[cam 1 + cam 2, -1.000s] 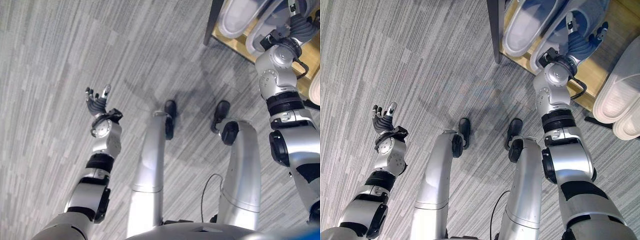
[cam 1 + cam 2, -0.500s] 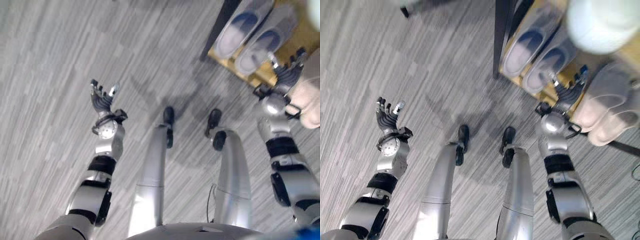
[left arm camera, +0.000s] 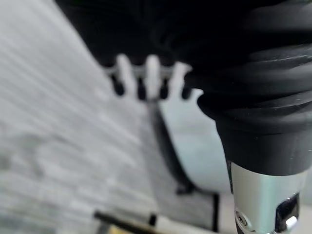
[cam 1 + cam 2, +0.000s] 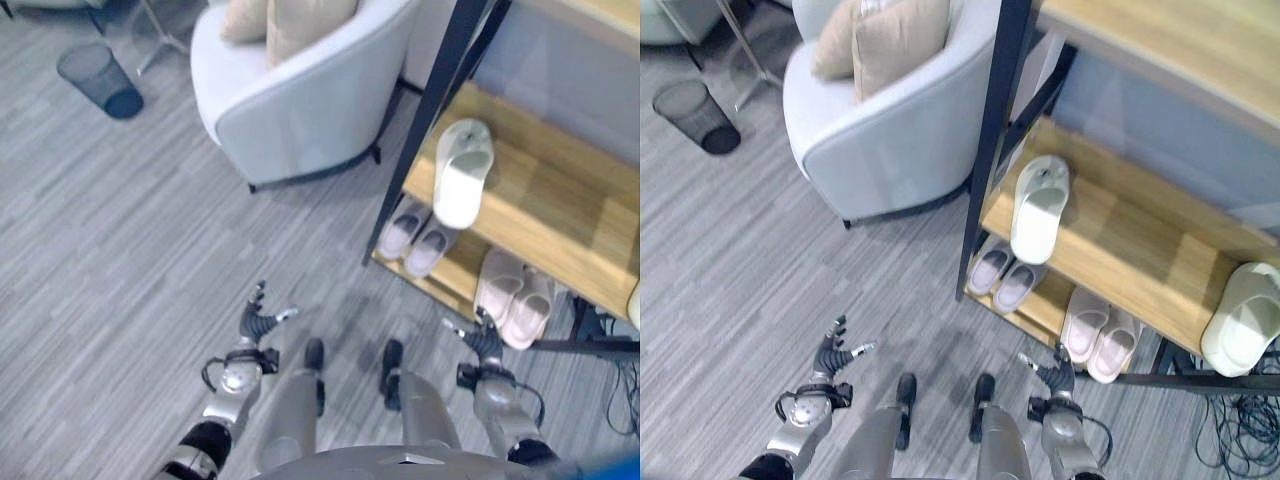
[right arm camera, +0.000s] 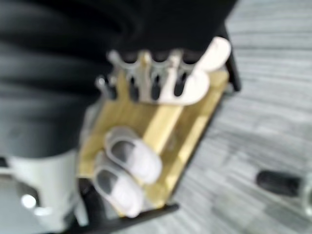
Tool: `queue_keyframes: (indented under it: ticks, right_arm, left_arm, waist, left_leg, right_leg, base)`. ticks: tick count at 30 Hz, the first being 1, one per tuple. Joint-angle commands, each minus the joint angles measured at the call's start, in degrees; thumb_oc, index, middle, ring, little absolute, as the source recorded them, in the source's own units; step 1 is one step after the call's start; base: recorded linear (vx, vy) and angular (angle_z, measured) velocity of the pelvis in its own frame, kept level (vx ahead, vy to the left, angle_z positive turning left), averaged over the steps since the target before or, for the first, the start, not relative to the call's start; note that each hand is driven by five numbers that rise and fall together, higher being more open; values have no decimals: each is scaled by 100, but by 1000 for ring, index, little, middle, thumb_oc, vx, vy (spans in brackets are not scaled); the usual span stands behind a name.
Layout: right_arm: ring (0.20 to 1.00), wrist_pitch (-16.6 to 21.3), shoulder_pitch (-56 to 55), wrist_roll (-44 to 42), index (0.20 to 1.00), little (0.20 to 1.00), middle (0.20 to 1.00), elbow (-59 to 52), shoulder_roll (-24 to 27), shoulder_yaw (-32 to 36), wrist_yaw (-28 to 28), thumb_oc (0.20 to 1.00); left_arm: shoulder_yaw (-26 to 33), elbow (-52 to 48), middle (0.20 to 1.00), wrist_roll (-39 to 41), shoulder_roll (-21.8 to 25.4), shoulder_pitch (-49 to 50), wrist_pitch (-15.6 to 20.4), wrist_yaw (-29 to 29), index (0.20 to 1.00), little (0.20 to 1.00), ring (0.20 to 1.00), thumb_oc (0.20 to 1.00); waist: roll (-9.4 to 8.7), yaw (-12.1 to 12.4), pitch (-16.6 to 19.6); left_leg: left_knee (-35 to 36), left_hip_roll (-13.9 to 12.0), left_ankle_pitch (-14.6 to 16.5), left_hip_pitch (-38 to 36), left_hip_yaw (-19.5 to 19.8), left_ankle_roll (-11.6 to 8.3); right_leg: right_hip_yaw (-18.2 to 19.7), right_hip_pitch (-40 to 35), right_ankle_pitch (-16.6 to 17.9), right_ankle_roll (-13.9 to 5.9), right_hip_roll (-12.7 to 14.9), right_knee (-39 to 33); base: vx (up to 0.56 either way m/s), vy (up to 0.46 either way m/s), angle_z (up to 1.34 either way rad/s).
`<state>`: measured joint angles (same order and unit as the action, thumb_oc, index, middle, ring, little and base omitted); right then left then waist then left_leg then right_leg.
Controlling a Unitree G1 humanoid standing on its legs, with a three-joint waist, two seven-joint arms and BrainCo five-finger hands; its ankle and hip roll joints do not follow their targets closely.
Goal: Arrange the slippers neatly on the shoe rack.
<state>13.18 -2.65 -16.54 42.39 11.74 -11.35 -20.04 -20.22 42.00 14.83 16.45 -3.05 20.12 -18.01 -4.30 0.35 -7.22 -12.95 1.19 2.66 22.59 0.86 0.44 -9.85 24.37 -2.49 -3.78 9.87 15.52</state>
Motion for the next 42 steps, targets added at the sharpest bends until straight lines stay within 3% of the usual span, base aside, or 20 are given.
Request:
queue_keyframes:
  ticks: [1, 5, 10, 12, 13, 14, 20, 22, 24, 27, 30, 34, 38, 42]
  right_arm:
    - [1000, 126, -39, 68, 1000, 1000, 1000, -364, 212, -33, 308, 1000]
    - [1000, 55, -335, 272, 1000, 1000, 1000, -300, 228, -265, 580, 1000]
    - [1000, 13, -488, 741, 1000, 1000, 1000, -218, 412, -462, 643, 1000]
    - [1000, -8, -394, 695, 1000, 1000, 1000, -58, 484, -449, 587, 1000]
    - [1000, -8, -389, 695, 1000, 1000, 1000, -56, 483, -447, 587, 1000]
    - [1000, -23, -453, 650, 1000, 1000, 1000, 21, 468, -347, 640, 1000]
    - [1000, -199, -428, 752, 1000, 1000, 1000, 23, 504, -328, 725, 1000]
    - [1000, -227, -347, 741, 1000, 1000, 1000, 5, 514, -344, 756, 1000]
    - [1000, -273, -192, 700, 1000, 1000, 1000, 10, 480, -400, 792, 1000]
    - [1000, -261, -122, 666, 1000, 1000, 1000, -6, 445, -449, 807, 1000]
    - [1000, -275, -141, 717, 1000, 1000, 1000, 121, 412, -486, 889, 1000]
    - [1000, -289, -125, 739, 1000, 1000, 1000, 228, 397, -539, 944, 1000]
    - [1000, -372, -95, 972, 1000, 1000, 1000, 313, 404, -617, 921, 1000]
    - [1000, -383, -141, 1031, 1000, 1000, 1000, 290, 391, -601, 856, 1000]
  left_arm:
    - [-169, -107, 1000, -873, 180, -257, 47, 199, 1000, 1000, 1000, 1000]
    - [-656, 1, 1000, -1629, 237, -35, -74, 445, 1000, 1000, 1000, 1000]
    - [-771, 300, 1000, -1830, 47, 68, -167, 598, 1000, 1000, 1000, 1000]
    - [-800, 263, 1000, -1712, -43, 22, -187, 483, 1000, 1000, 1000, 1000]
    - [-799, 265, 1000, -1712, -43, 17, -187, 482, 1000, 1000, 1000, 1000]
    - [-811, 324, 1000, -1683, -163, -8, -218, 546, 1000, 1000, 1000, 1000]
    - [-1314, -183, 1000, -1918, -28, -288, -270, 855, 1000, 1000, 1000, 1000]
    - [-1630, -806, 1000, -1979, 202, -393, -242, 1170, 1000, 1000, 1000, 1000]
    - [-1843, -1239, 1000, -2050, 410, -547, -214, 1327, 1000, 1000, 1000, 1000]
    - [-1937, -1408, 1000, -2036, 466, -729, -169, 1363, 1000, 1000, 1000, 1000]
    - [-2202, -1709, 1000, -1843, 321, -993, -122, 1523, 1000, 1000, 1000, 1000]
    - [-2370, -2035, 1000, -1618, 304, -1136, -71, 1696, 1000, 1000, 1000, 1000]
    - [-2617, -2505, 1000, -1326, 300, -1472, -103, 1904, 1000, 1000, 1000, 1000]
    - [-2653, -2429, 1000, -1491, 134, -1799, -136, 1706, 1000, 1000, 1000, 1000]
  waist:
    - [213, -56, -203]
    - [296, -105, 83]
    - [290, -208, 190]
    - [181, -106, 61]
    - [177, -111, 76]
    - [171, -188, 153]
    - [144, -385, 205]
    - [183, -414, 173]
    - [223, -375, 88]
    - [294, -356, 44]
    - [333, -318, 155]
    - [371, -319, 279]
    - [421, -364, 438]
    - [438, -429, 494]
  left_leg:
    - [973, -352, -440, -506, 244, -255]
    - [1718, -485, -589, -1498, 110, -294]
    - [1758, -646, -517, -1923, -13, -385]
    - [1239, -297, -207, -1770, 954, -347]
    - [1234, -288, -221, -1739, 958, -345]
    - [1267, -169, -82, -1816, 1123, -277]
    - [1489, -71, 14, -2043, 318, -95]
    - [1571, -37, 25, -2067, 99, -43]
    - [1631, -59, -15, -2083, -89, -17]
    - [1671, -119, -64, -2047, -154, -5]
    - [1672, -21, -17, -2121, -169, 31]
    - [1729, -60, -20, -2232, -236, 9]
    - [1795, -131, -62, -2340, -167, -54]
    - [1795, -181, -151, -2300, -101, -122]
  right_leg:
    - [61, -628, 132, -350, 21, -281]
    - [226, -1340, 135, -413, -165, -688]
    - [574, -1910, 58, -347, -384, -1244]
    - [1096, -1781, 206, -335, -464, -1323]
    - [1093, -1759, 221, -339, -456, -1331]
    - [1331, -1736, 282, -375, -491, -1358]
    - [1811, -1482, 783, -733, -312, -1549]
    - [1824, -1361, 947, -832, -239, -1598]
    - [1609, -1201, 1107, -832, -173, -1486]
    - [1370, -1227, 917, -787, -137, -1376]
    - [1370, -1566, 713, -713, -74, -1350]
    - [1328, -1642, 756, -773, -57, -1481]
    - [1221, -1841, 660, -712, -94, -1639]
    - [1131, -1897, 645, -654, -135, -1696]
  base:
    - [81, -1, -7]
    - [156, -43, -21]
    - [-1, -95, -25]
    - [-100, 24, -45]
    - [-50, 65, -95]
    - [6, 105, -140]
    - [-46, 180, -101]
    - [-95, 142, -95]
    - [-119, 45, -73]
    - [-74, 1, -61]
    - [-4, -6, -10]
    - [43, -63, -2]
    - [71, -98, -4]
    - [18, -89, 11]
